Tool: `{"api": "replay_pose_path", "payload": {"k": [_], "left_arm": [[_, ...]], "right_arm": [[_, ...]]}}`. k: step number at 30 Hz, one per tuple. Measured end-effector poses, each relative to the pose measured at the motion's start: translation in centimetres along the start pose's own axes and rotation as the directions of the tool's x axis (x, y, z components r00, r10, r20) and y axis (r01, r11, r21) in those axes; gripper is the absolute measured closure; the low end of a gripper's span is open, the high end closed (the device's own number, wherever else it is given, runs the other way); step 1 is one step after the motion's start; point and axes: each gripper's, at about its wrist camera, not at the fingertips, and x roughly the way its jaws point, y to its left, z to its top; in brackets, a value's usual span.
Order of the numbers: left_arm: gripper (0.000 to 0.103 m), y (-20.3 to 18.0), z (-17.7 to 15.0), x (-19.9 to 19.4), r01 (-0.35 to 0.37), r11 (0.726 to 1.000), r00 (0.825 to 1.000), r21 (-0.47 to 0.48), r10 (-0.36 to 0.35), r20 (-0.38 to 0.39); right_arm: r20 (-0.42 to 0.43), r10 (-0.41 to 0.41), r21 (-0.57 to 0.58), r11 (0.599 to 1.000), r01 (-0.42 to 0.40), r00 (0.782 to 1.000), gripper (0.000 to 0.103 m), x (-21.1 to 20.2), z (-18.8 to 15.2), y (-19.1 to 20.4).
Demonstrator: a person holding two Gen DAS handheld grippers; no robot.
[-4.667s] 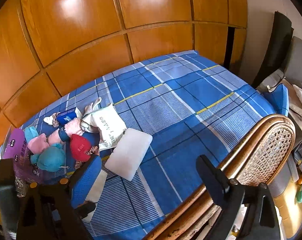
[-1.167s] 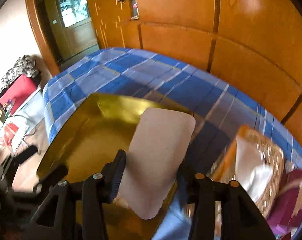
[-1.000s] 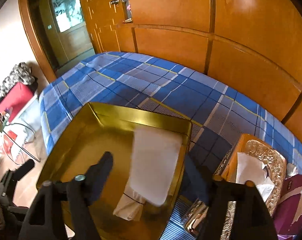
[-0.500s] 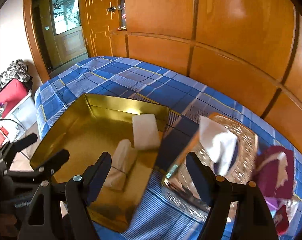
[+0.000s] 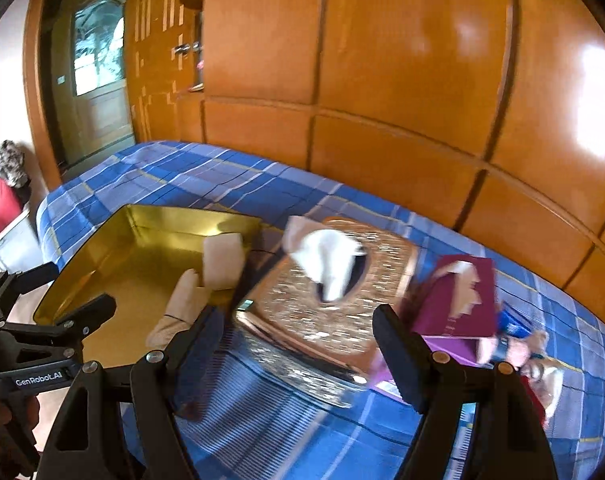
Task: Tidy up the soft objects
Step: 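Move the left tool to the blue plush toy while the right tool reaches the red plush toy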
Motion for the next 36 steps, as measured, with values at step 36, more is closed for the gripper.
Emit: {"api": "replay_pose_path", "payload": {"k": [36], "left_arm": [[0.002,-18.1,-1.5,-5.3,0.396,0.793,0.916,0.464,-0.378,-0.134]], "right_arm": [[-0.203,-0.473,0.596,0.635,0.491,0.857,0.023,-4.4,-12.1,-31.5]]}}
